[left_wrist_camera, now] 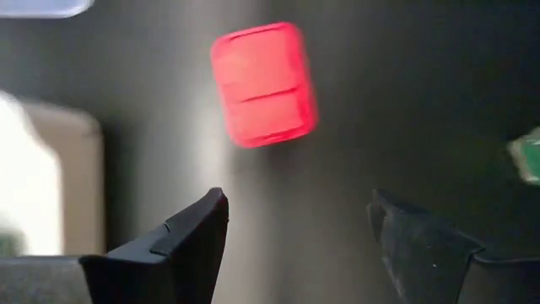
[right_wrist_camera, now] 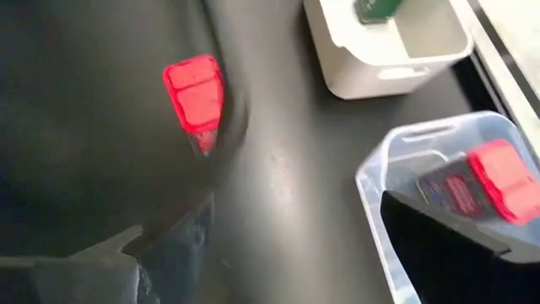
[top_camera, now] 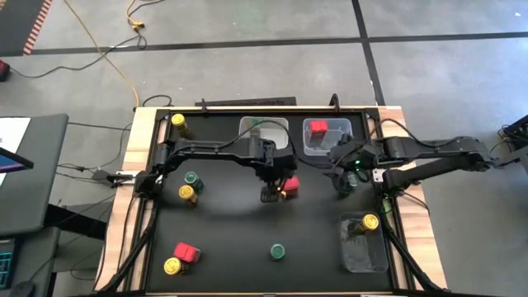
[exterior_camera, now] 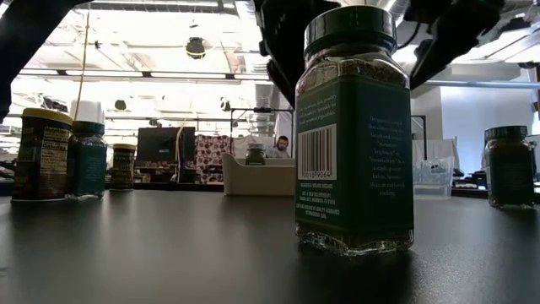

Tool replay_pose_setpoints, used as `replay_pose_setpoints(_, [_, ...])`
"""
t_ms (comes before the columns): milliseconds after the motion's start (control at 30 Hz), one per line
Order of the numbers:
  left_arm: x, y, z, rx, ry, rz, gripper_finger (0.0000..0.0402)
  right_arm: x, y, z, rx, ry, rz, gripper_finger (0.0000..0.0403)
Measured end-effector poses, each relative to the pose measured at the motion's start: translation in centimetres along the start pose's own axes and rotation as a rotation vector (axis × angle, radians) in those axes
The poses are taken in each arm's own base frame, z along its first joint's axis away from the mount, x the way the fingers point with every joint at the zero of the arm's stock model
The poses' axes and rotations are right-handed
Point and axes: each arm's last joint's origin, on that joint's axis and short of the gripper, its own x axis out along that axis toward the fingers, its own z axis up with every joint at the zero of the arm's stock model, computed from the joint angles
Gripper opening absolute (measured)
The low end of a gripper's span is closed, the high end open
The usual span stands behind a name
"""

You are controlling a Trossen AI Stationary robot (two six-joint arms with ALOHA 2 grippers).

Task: Sort spices by type
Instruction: Put the top red seasoning can into the transparent bin

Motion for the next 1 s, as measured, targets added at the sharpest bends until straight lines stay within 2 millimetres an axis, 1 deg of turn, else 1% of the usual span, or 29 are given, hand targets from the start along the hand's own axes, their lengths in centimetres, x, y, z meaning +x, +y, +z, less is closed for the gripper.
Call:
replay_pose_setpoints(100, [1.9,-0.2,-0.3,0.011,-0.013,-0.072,0.0272,1.3,0.6,0.7,-0.008,-0.001,0.009,0.0368])
replay_pose_setpoints(167, [3.0,-0.2,-0.8,0.011,-0.011,-0.078,0.0272,2.1,1.1,1.1,-0.012,-0.010,0.039,0.0368])
replay_pose_setpoints(233, [3.6,-0.4,-1.7,0.014,-0.005,-0.083,0.0272,2.9,1.6,1.5,-0.014,-0.007,0.077,0.0368])
replay_pose_setpoints(267, [3.4,-0.5,-2.2,0.016,-0.013,-0.086,0.0272,3.3,1.8,1.7,-0.014,-0.008,0.093,0.0368])
replay_pose_setpoints(333, [2.7,-0.6,-3.2,0.020,-0.053,-0.092,0.0272,4.2,2.1,1.9,-0.016,0.002,0.119,0.0368])
replay_pose_setpoints(433, [1.2,-0.7,-5.4,0.022,-0.129,-0.091,0.0272,5.3,2.6,2.4,-0.020,0.027,0.135,0.0368])
replay_pose_setpoints(600, [-1.7,-0.3,-9.7,0.010,-0.331,-0.074,0.0272,6.7,3.3,4.8,-0.091,0.039,0.141,0.0368])
replay_pose_setpoints(700, [-2.6,-0.3,-12.0,-0.011,-0.433,-0.067,0.0272,7.8,3.8,6.5,-0.139,0.072,0.165,0.0368])
replay_pose_setpoints(800, [-3.5,-0.1,-14.2,-0.036,-0.513,-0.047,0.0272,9.1,4.2,7.8,-0.187,0.158,0.165,0.0368])
replay_pose_setpoints(900, [-4.5,0.1,-15.8,-0.057,-0.600,-0.036,0.0272,10.5,4.7,8.9,-0.218,0.237,0.174,0.0368])
replay_pose_setpoints(1000, [-5.1,0.0,-17.2,-0.058,-0.649,-0.029,0.0272,11.7,5.2,9.9,-0.227,0.284,0.187,0.0368])
